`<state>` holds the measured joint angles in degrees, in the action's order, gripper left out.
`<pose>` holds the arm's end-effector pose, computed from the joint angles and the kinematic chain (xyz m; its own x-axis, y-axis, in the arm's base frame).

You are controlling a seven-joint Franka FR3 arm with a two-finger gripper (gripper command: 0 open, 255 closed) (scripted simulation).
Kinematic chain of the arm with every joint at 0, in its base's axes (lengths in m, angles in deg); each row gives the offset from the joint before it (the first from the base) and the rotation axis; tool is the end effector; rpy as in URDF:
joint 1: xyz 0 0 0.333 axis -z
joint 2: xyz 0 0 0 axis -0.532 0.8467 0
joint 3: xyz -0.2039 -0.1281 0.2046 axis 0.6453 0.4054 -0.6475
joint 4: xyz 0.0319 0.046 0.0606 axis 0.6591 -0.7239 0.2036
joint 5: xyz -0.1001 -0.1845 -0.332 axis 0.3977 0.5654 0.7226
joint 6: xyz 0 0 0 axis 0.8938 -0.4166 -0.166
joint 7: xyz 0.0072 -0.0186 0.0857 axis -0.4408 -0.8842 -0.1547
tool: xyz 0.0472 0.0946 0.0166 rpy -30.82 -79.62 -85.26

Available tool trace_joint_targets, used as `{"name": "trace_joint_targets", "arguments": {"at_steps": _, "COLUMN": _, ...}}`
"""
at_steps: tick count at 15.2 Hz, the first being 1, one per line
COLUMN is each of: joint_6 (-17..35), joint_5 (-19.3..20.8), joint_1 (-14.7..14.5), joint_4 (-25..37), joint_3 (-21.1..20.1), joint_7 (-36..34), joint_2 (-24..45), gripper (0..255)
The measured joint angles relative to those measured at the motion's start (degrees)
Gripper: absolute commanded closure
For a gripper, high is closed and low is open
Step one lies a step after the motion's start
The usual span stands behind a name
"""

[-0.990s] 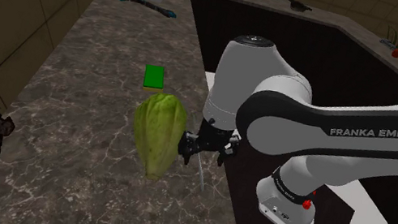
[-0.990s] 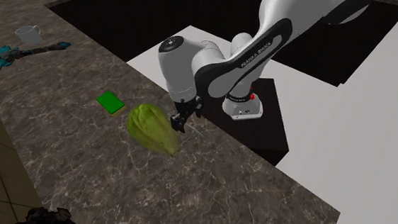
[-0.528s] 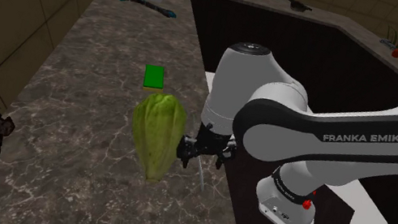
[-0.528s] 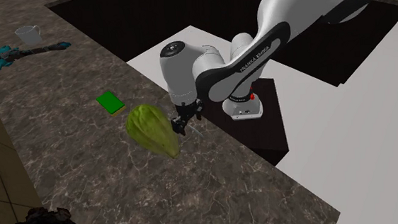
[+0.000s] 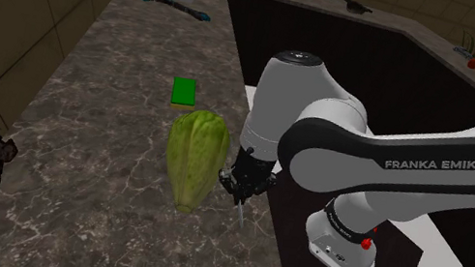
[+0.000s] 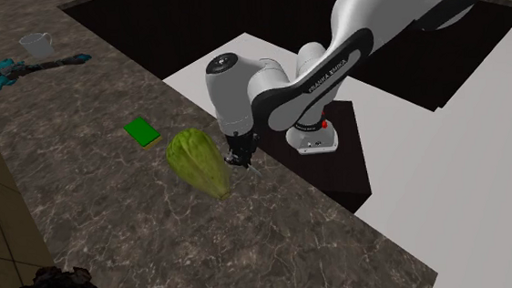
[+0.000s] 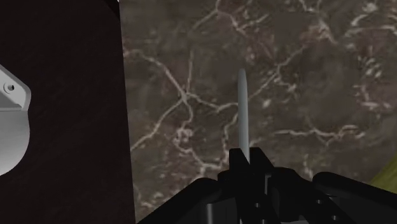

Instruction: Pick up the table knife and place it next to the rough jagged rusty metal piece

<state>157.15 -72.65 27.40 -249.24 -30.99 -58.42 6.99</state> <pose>0.2150 0.2576 0.3436 0.8083 -0.5790 -0.1071 -0.5827 -0.8127 -0.0043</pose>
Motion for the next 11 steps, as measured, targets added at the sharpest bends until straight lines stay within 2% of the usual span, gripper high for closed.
{"name": "trace_joint_targets", "arguments": {"at_steps": 4, "joint_6": 0.0, "joint_5": 0.0, "joint_1": 0.0, "joint_4": 0.0, "joint_3": 0.0, "joint_7": 0.0, "joint_2": 0.0, "gripper": 255}}
{"name": "trace_joint_targets", "arguments": {"at_steps": 11, "joint_6": -5.7, "joint_5": 2.4, "joint_1": -0.4, "joint_4": 2.2, "joint_3": 3.3, "joint_7": -0.9, "joint_2": -3.4, "gripper": 255}}
